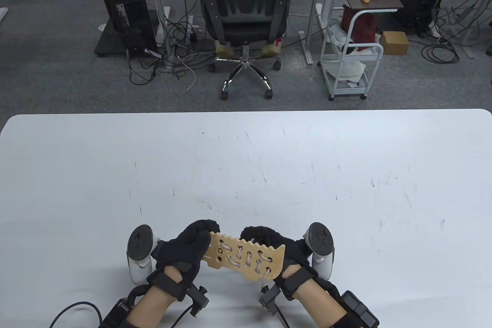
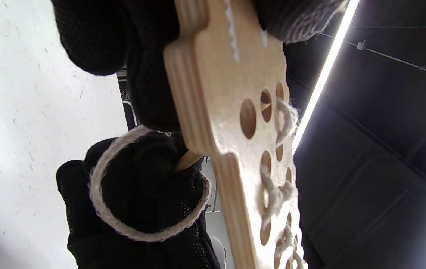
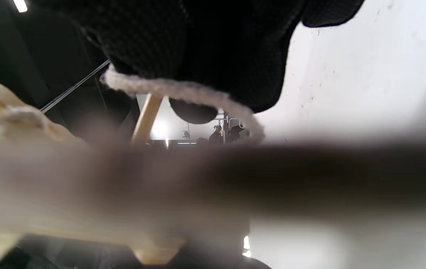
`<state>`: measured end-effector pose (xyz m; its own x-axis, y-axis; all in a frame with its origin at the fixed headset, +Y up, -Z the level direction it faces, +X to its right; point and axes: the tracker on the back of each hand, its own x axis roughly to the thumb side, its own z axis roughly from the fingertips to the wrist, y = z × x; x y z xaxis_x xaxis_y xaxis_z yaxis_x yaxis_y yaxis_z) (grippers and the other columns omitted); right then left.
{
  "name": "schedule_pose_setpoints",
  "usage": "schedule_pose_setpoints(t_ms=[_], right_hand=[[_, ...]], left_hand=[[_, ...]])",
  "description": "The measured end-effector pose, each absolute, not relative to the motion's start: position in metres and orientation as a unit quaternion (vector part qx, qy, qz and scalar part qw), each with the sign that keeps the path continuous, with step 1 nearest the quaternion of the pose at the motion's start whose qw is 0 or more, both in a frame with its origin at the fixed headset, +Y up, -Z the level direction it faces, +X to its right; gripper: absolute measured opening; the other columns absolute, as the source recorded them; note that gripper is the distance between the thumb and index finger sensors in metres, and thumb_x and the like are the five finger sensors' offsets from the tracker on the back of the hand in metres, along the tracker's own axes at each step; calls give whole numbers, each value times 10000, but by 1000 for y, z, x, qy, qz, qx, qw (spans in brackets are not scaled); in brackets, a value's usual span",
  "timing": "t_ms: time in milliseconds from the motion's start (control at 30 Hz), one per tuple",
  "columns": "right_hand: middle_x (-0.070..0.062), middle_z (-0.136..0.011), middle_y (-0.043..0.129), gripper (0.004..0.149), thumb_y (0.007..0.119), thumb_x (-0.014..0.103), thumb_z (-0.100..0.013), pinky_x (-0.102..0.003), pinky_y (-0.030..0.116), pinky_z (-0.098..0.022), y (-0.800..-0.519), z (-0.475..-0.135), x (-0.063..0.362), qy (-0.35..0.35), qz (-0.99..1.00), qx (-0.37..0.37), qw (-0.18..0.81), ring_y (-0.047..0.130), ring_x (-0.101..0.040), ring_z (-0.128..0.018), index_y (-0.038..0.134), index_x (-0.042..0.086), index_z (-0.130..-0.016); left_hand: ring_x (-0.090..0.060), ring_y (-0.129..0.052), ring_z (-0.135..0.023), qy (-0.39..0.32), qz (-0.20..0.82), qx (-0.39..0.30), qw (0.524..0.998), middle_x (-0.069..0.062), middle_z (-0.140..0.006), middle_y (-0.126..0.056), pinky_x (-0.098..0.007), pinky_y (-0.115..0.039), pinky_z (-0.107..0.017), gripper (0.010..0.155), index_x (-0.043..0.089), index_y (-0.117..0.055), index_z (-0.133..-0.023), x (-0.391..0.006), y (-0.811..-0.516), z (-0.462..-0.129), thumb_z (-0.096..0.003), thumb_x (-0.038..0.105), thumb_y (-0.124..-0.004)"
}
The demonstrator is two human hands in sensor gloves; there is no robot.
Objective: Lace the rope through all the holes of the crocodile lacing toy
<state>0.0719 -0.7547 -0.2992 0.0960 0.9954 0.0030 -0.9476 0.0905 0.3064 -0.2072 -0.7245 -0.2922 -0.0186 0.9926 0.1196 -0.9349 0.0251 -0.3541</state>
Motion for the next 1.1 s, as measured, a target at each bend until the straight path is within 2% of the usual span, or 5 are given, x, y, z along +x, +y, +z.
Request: schedule_pose_setpoints(t_ms=[267, 567, 1100], right_hand=[[-82, -771, 913, 371, 892, 235, -419, -643, 513, -634, -747, -297, 70, 60, 732, 145, 663, 867, -352, -703, 897, 238, -790], [-89, -749, 949, 379, 902, 230, -412, -650, 547, -622, -744, -293, 63, 55, 729, 160, 663, 918, -348, -667, 904, 215, -791], [-108, -756, 960, 398, 888, 223, -420, -655, 564, -609, -746, -290, 59, 97, 682, 157, 708, 931, -357, -663, 890, 173, -815]], left_hand=[[-178, -1065, -496, -166, 697, -88, 692, 3, -703, -952, -450, -815, -569, 507, 258, -746, -906, -207, -725, -292, -438, 448, -708], [-175, -1069, -487, -157, 695, -95, 695, 14, -696, -964, -444, -816, -567, 503, 268, -759, -902, -205, -732, -294, -436, 452, -721], [-212, -1085, -449, -172, 590, -52, 787, -4, -646, -1029, -455, -819, -554, 537, 288, -822, -892, -202, -731, -296, -414, 522, -752]])
